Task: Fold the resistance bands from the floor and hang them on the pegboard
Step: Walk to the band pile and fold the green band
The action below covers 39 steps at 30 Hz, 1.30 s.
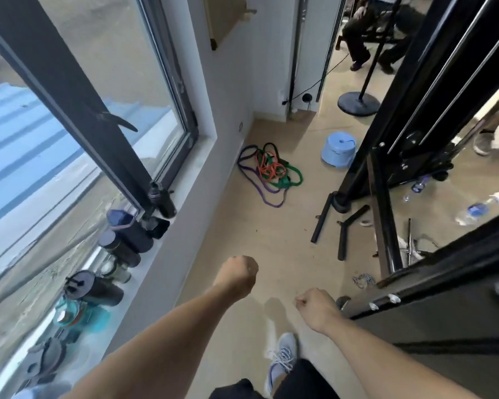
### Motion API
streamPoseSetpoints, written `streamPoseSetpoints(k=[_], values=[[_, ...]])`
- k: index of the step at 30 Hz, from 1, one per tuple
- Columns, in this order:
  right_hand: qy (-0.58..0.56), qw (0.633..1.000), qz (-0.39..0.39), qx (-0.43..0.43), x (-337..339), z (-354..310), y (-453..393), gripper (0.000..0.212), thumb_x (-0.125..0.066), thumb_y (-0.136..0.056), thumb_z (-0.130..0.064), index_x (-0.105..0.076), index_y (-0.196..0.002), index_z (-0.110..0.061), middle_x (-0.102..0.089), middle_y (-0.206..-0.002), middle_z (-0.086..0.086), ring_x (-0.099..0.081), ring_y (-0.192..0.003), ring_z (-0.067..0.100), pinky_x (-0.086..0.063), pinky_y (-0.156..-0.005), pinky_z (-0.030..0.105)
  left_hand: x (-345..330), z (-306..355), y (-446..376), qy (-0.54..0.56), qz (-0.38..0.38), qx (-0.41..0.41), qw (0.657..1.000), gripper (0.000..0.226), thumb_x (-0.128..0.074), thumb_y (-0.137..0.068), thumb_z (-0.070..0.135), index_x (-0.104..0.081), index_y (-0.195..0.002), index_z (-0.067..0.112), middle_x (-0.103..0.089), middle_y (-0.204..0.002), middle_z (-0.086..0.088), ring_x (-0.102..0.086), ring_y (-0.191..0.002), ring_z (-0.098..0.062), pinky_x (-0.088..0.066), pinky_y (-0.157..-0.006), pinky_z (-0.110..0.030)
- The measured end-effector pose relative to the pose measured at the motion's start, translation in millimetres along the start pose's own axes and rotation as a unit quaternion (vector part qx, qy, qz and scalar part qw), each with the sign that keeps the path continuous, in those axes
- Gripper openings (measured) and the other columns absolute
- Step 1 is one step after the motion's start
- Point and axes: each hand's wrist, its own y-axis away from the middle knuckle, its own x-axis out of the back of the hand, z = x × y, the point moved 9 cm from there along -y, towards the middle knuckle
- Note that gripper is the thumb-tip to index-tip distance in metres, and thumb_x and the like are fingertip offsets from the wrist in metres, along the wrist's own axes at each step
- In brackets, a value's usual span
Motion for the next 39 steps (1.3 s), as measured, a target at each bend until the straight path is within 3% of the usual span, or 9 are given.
streamPoseSetpoints(k=[1,3,5,9,17,21,25,30,39], values=[[-0.003,1.000,-0.002,0.002,17,-4,-16,0.044,-0.052,-0.093,-0.012,-0.039,-0.051,-0.014,-0.046,-0.057,-0.001,-0.051,-0.065,0.021,-0.034,-0.056,0.033,10,8,-15,-0.010,0.003,0.005,1.000,0.017,-0.045,-0.076,0.003,-0.045,-0.061,0.012,-0.051,-0.070,-0.013,-0.042,-0.071,-0.036,-0.038,-0.058,-0.033],[0.002,1.000,0.001,0.004,52,-12,-44,0.047,-0.052,-0.093,-0.011,-0.042,-0.047,-0.015,-0.044,-0.055,-0.002,-0.050,-0.064,0.023,-0.035,-0.057,0.032,27,18,-51,-0.006,0.019,0.009,1.000,0.018,-0.047,-0.079,0.003,-0.056,-0.067,0.012,-0.065,-0.080,-0.012,-0.056,-0.080,-0.038,-0.045,-0.066,-0.032],[0.000,1.000,0.003,-0.003,84,-20,-71,0.053,-0.052,-0.093,-0.011,-0.047,-0.041,-0.019,-0.042,-0.053,-0.004,-0.047,-0.063,0.022,-0.036,-0.056,0.030,44,29,-84,0.022,0.038,0.005,0.999,0.026,-0.052,-0.089,0.012,-0.076,-0.095,0.020,-0.076,-0.103,-0.004,-0.068,-0.099,-0.030,-0.052,-0.081,-0.029],[-0.022,1.000,0.007,-0.001,131,-45,-131,0.059,-0.050,-0.099,-0.021,-0.037,-0.042,-0.019,-0.041,-0.052,-0.005,-0.047,-0.057,0.019,-0.036,-0.057,0.029,68,52,-151,0.022,0.021,-0.009,1.000,0.028,-0.058,-0.094,0.025,-0.073,-0.118,0.022,-0.074,-0.116,0.001,-0.067,-0.111,-0.021,-0.050,-0.090,-0.027],[-0.029,0.999,0.017,-0.014,208,-92,-273,0.052,-0.051,-0.094,-0.026,-0.047,-0.042,-0.023,-0.045,-0.053,-0.003,-0.053,-0.061,0.022,-0.040,-0.059,0.029,121,74,-313,0.007,-0.013,-0.036,0.999,0.034,-0.061,-0.093,0.031,-0.069,-0.125,0.023,-0.071,-0.125,0.002,-0.065,-0.116,-0.021,-0.051,-0.097,-0.030],[-0.063,0.997,0.016,-0.047,249,-105,-325,0.040,-0.050,-0.096,-0.023,-0.060,-0.059,-0.010,-0.062,-0.070,0.001,-0.064,-0.074,0.020,-0.044,-0.062,0.028,150,89,-383,-0.008,-0.035,-0.050,0.998,0.036,-0.060,-0.094,0.030,-0.067,-0.128,0.022,-0.070,-0.129,0.001,-0.064,-0.119,-0.022,-0.049,-0.099,-0.028],[-0.088,0.994,0.038,-0.053,293,-118,-363,0.042,-0.051,-0.098,-0.019,-0.045,-0.058,-0.011,-0.043,-0.057,-0.005,-0.044,-0.057,0.012,-0.029,-0.054,0.029,167,120,-443,-0.028,-0.056,-0.073,0.995,0.039,-0.058,-0.094,0.030,-0.065,-0.131,0.022,-0.067,-0.134,0.000,-0.060,-0.125,-0.023,-0.046,-0.103,-0.027],[-0.063,0.995,0.038,-0.074,335,-108,-406,0.050,-0.053,-0.098,-0.019,-0.046,-0.048,-0.018,-0.045,-0.056,-0.002,-0.051,-0.065,0.017,-0.030,-0.046,0.014,165,166,-508,-0.018,-0.094,-0.080,0.992,0.040,-0.059,-0.092,0.029,-0.064,-0.131,0.022,-0.065,-0.136,-0.001,-0.059,-0.126,-0.023,-0.046,-0.105,-0.029],[-0.040,0.997,0.031,-0.064,446,-64,-493,0.041,-0.053,-0.096,-0.019,-0.053,-0.056,-0.012,-0.052,-0.059,0.000,-0.059,-0.068,0.022,-0.037,-0.054,0.029,168,260,-617,-0.033,-0.090,-0.063,0.993,0.038,-0.059,-0.091,0.027,-0.064,-0.127,0.016,-0.066,-0.131,-0.008,-0.060,-0.123,-0.031,-0.050,-0.099,-0.034]])
